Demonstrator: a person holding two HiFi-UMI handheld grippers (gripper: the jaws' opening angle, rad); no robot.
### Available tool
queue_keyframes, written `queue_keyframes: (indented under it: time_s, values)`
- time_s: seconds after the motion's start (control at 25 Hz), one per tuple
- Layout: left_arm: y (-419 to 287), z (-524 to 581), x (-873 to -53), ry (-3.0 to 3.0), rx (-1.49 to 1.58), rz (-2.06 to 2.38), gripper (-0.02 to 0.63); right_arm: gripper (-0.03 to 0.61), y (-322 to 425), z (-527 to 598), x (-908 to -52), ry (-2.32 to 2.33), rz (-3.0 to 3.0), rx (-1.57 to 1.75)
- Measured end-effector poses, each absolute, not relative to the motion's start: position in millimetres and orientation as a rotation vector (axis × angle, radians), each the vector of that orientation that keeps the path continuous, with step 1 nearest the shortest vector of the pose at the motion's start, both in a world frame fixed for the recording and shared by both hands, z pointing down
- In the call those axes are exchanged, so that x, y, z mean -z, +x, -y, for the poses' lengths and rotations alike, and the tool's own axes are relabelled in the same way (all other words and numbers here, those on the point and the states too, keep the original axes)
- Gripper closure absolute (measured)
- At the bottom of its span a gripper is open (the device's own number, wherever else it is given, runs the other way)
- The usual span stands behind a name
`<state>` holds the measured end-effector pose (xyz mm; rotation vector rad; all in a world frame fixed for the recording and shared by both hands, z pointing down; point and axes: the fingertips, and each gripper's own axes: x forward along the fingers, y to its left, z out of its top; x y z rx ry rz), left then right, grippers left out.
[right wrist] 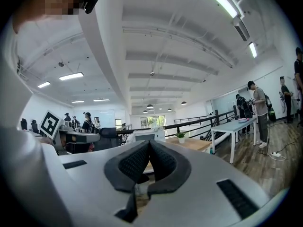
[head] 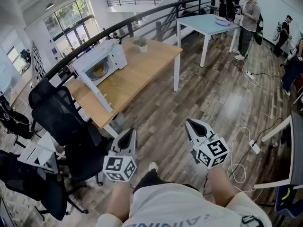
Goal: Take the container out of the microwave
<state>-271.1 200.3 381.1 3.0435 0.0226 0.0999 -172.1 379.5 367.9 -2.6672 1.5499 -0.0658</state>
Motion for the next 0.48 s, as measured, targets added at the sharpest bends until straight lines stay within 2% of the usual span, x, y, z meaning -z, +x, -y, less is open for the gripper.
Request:
queue_keyframes:
  time_s: [0.48]
  values:
    - [-167.2, -170.7, -401.8, 3.010, -0.142, -0.128, 0.578, 0.557, -82.5, -357.3, -385.1, -2.747, -1.483, 0.137]
